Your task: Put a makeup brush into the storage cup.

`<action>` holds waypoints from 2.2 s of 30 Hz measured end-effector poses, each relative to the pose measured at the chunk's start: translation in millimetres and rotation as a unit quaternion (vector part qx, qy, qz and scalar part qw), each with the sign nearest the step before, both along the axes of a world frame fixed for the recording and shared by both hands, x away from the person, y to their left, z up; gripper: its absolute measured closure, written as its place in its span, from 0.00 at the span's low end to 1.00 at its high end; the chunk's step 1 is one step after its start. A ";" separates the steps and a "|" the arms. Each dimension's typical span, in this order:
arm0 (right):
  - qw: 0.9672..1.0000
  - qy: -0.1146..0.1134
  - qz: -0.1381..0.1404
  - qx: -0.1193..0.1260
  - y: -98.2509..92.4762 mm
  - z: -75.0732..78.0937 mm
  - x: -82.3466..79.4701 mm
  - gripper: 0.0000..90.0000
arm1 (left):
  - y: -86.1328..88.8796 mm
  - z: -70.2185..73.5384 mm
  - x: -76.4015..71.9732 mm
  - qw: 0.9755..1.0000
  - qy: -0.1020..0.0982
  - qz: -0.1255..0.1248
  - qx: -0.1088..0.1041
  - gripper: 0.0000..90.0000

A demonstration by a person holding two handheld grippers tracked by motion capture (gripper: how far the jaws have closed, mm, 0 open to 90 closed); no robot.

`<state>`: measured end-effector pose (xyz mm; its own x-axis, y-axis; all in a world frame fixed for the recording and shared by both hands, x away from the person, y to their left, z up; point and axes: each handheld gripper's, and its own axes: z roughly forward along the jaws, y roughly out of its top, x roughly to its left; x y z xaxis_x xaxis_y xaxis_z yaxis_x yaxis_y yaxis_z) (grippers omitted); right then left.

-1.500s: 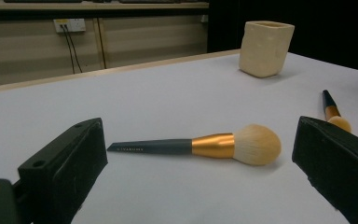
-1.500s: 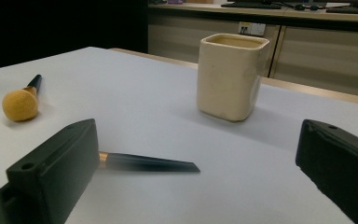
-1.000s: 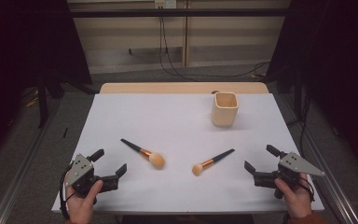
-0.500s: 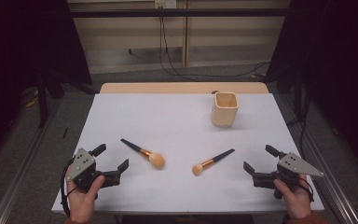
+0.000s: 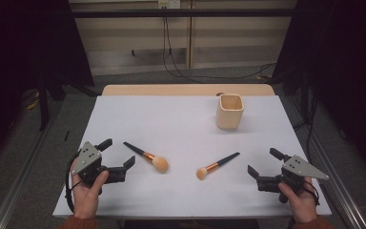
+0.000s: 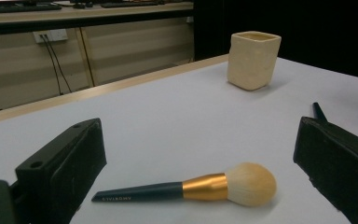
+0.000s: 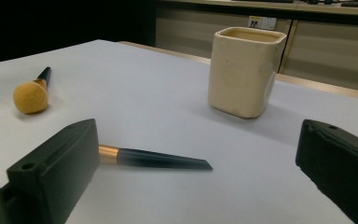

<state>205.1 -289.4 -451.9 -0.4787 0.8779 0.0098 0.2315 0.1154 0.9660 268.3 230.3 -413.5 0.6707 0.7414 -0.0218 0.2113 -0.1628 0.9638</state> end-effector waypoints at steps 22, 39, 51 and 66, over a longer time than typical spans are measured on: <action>1.000 -0.002 0.001 -0.002 0.5 0.0 0.1 0.00 | -26.6 2.9 50.4 1.000 0.004 -0.031 -0.005 0.02; 1.000 0.000 0.004 -0.003 0.6 -0.2 0.2 0.00 | -44.1 7.3 79.6 0.999 -0.015 -0.041 -0.020 0.02; 1.000 0.000 0.006 -0.002 0.6 -0.2 0.3 0.00 | -55.9 17.5 93.4 0.998 0.007 -0.059 0.002 0.02; 1.000 0.003 0.008 -0.003 0.9 -0.5 0.6 0.00 | -53.5 19.4 112.5 0.988 0.100 -0.068 0.100 0.02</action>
